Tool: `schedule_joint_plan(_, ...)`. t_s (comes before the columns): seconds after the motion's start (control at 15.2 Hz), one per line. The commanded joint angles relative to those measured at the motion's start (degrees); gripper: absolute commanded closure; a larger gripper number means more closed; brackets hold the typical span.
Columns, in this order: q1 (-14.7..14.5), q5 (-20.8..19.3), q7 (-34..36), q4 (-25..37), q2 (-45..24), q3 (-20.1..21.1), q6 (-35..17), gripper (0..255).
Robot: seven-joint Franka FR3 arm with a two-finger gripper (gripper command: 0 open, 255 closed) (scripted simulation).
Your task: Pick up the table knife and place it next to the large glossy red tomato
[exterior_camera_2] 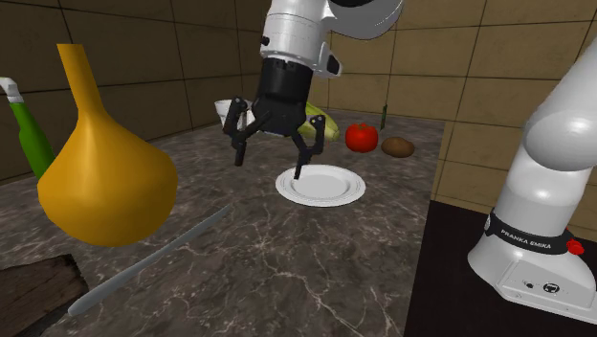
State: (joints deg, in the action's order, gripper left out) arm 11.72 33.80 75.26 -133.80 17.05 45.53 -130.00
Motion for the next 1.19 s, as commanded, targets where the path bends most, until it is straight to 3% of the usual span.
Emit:
schedule_joint_plan(0.0,2.31,-2.06,6.50,1.85,-4.95,3.16,-4.29,0)
schedule_joint_plan(0.13,4.56,-6.57,14.23,4.21,-11.01,6.47,-8.67,0)
schedule_joint_plan(0.26,5.83,-13.52,23.42,6.70,-17.78,8.60,-12.84,0)
schedule_joint_plan(0.4,4.82,-21.86,33.40,9.48,-24.61,8.10,-16.18,0)
schedule_joint_plan(0.53,1.55,-27.97,41.25,12.30,-29.69,4.96,-18.21,0)
schedule_joint_plan(1.12,-4.30,-34.46,45.70,13.30,-35.79,0.03,-22.56,0)
